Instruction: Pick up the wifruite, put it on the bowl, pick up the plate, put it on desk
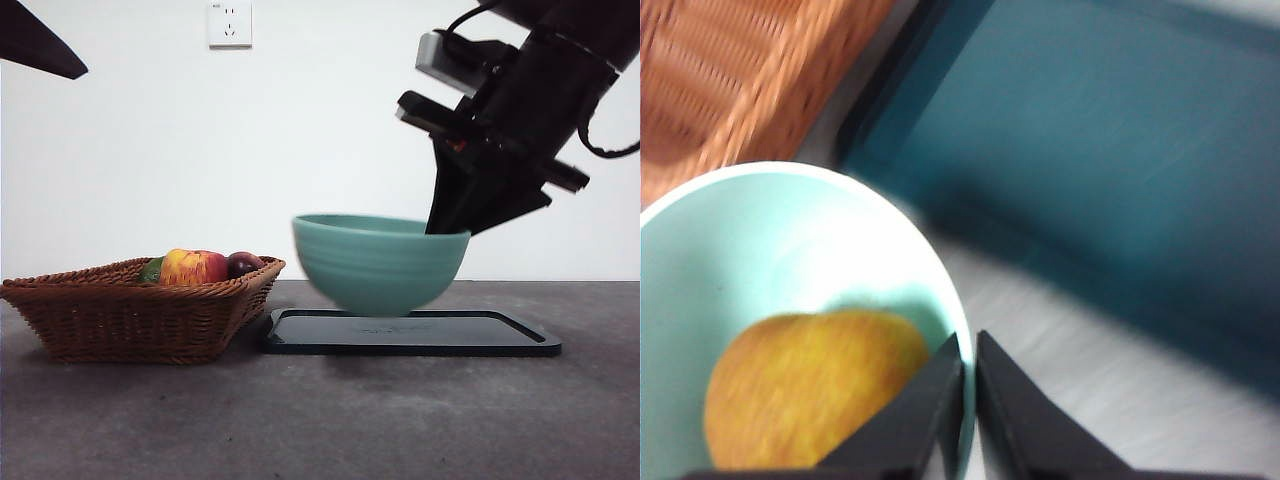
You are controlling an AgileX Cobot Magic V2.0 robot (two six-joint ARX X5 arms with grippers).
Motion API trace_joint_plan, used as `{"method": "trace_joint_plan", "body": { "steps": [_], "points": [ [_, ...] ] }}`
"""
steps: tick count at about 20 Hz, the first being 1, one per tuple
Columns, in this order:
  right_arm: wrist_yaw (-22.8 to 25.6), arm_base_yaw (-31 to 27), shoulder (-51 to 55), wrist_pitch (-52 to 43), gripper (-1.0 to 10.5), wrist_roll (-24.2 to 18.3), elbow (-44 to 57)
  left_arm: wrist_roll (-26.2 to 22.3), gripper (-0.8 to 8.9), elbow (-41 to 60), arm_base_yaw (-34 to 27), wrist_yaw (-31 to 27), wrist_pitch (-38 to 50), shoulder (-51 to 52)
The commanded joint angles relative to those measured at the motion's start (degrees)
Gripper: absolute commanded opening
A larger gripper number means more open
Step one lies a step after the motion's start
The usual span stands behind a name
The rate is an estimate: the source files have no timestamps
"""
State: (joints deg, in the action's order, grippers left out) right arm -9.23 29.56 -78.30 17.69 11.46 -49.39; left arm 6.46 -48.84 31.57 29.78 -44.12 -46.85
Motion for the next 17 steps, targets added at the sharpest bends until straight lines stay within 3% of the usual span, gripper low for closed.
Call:
{"method": "trace_joint_plan", "body": {
  "steps": [1, 8, 17],
  "points": [
    [0.37, -1.99, -1.77, -0.48, 0.1, -1.86, -3.69, -1.05, 3.44, -0.57, 0.33, 0.07, 0.35, -0.26],
    [0.31, -7.34, -14.58, -1.44, 0.1, -3.39, -13.84, -1.05, 3.44, -0.57, 0.33, 0.07, 0.33, -0.26],
    [0.28, -8.11, -25.88, -3.78, 0.1, -4.66, -19.23, -1.05, 3.44, -0.57, 0.33, 0.07, 0.28, -0.26]
  ]
}}
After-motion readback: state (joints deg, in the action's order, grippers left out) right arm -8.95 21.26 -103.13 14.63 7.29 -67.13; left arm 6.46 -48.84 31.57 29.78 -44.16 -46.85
